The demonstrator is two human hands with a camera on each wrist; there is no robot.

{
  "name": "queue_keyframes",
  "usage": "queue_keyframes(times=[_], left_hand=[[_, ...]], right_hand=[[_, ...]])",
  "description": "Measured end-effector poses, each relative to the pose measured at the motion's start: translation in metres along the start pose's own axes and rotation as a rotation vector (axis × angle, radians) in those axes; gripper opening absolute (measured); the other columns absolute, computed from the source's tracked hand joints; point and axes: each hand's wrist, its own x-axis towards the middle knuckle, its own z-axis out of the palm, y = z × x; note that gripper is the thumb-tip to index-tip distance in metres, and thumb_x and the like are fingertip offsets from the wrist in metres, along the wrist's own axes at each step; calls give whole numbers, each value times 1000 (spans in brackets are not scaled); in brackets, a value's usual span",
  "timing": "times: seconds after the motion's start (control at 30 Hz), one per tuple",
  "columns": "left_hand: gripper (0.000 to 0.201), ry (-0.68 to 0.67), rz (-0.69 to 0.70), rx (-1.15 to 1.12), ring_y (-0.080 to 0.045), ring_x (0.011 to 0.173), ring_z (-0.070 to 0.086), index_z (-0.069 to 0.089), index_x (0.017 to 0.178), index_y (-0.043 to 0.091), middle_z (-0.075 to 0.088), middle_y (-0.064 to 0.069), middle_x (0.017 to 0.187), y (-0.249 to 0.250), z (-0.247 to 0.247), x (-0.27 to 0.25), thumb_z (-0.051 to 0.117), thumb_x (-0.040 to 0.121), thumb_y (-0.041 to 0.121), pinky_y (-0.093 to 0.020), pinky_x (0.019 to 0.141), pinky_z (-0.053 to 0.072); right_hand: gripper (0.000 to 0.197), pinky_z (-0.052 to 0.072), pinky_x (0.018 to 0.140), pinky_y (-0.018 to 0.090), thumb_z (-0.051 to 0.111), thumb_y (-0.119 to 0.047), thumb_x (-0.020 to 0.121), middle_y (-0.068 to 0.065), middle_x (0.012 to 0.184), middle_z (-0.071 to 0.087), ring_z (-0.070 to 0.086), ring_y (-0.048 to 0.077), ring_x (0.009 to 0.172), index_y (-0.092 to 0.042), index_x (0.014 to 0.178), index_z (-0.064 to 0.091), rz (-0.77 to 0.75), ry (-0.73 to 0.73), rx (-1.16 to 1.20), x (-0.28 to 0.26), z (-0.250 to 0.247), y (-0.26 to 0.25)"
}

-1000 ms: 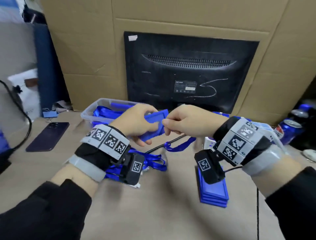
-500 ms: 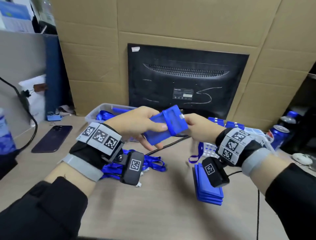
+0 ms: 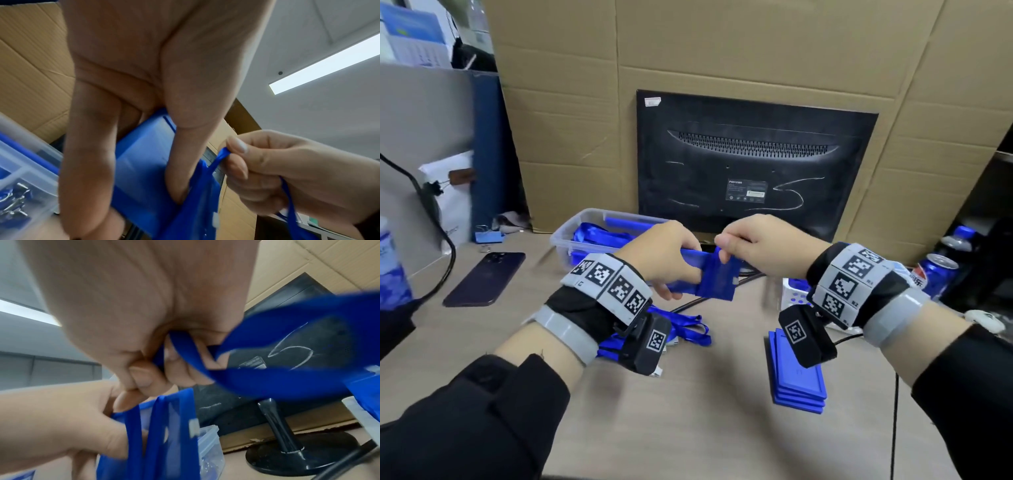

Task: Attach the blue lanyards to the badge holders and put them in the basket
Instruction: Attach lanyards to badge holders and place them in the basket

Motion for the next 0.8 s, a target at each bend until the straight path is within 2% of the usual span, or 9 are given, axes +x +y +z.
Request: queue_keyframes(times=[0.07,0.23,0.3,0.37,0.43,0.5,0.6,0.7,0.8], left_hand=[[5,-95,32,21,-37,74,78,75,91,8,74,-19,87,5,-3,-4,78,88,11,-42,64,67],[2,-196,135,-66,-31,75,79,76,91,11,74,-15,89,14,-5,-8,77,91,12,-42,68,66],[6,-228,150,-139,-31,75,79,76,89,15,75,-11,87,17,-5,-9,76,94,12,-45,72,66],[3,-236,157,-201,-32,76,79,75,93,13,77,-12,85,19,-3,-9,73,96,12,-45,73,66],[11,-208,158,-278,-34,81,79,72,105,4,77,-20,93,20,-2,-8,70,99,12,-43,70,66],[20,-136,140,-367,-36,82,79,67,112,-4,76,-25,100,21,-2,-6,67,101,12,-39,64,66],[23,66,29,-500,-39,77,79,63,111,-7,74,-28,101,17,0,1,68,99,12,-36,55,63],[14,252,-67,-498,-37,69,78,57,98,5,71,-24,93,7,-1,11,69,96,12,-39,55,62],[14,215,-127,-339,-32,58,75,59,101,5,69,-21,83,-1,1,15,67,93,13,-37,54,60]], right_hand=[[38,35,60,15,49,-39,109,-10,65,56,53,-1,60,-30,79,71,24,48,29,0,-1,7],[46,35,57,27,51,-42,108,-4,61,46,39,9,54,-38,64,63,70,70,191,-4,10,24],[45,34,57,30,52,-43,108,1,65,45,38,15,60,-26,68,63,95,46,330,-8,14,28],[43,35,56,27,57,-33,108,2,65,47,39,16,61,-6,74,61,131,19,442,-12,16,29],[38,38,55,20,60,-5,103,-9,57,50,43,8,54,-10,65,58,161,12,473,-16,15,29],[53,48,57,20,51,5,99,-13,51,49,48,9,52,-25,57,60,157,-18,482,-18,18,31],[42,59,61,30,49,-16,110,-1,63,42,41,15,56,-28,77,73,127,-136,514,-20,22,30],[34,56,60,24,47,-27,112,4,73,41,45,11,59,-25,90,73,113,-147,375,-18,18,28],[30,59,70,24,54,-27,108,0,77,68,66,13,67,-31,89,76,67,-37,236,-15,10,26]])
